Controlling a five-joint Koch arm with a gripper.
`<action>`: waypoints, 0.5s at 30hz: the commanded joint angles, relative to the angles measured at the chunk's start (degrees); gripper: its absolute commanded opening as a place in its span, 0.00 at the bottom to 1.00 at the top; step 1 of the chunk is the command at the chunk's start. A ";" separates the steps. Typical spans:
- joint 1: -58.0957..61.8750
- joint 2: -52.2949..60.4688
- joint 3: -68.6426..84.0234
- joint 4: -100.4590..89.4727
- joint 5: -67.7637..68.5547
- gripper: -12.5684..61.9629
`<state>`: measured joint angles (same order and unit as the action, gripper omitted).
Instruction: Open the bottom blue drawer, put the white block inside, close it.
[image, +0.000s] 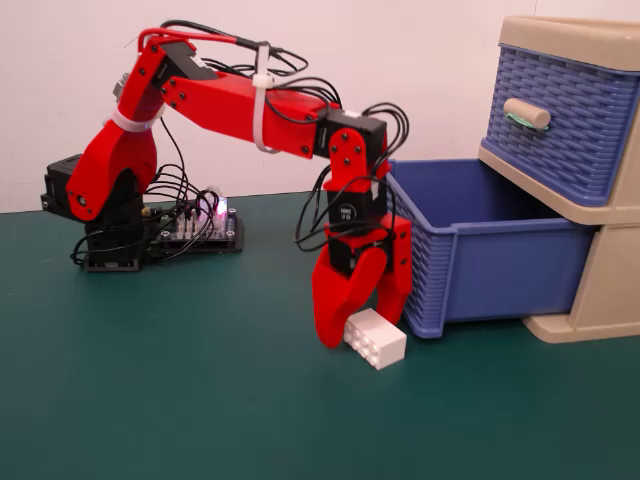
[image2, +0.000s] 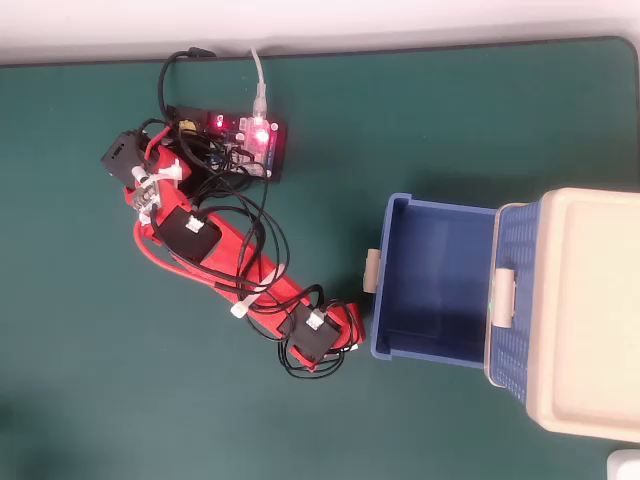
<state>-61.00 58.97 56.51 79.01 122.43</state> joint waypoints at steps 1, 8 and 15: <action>-0.97 1.14 -1.67 0.62 0.44 0.60; -0.97 -0.70 -3.52 -1.93 0.35 0.59; -0.79 -3.78 -7.21 -2.02 -0.35 0.59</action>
<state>-60.91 54.23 51.86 76.29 122.34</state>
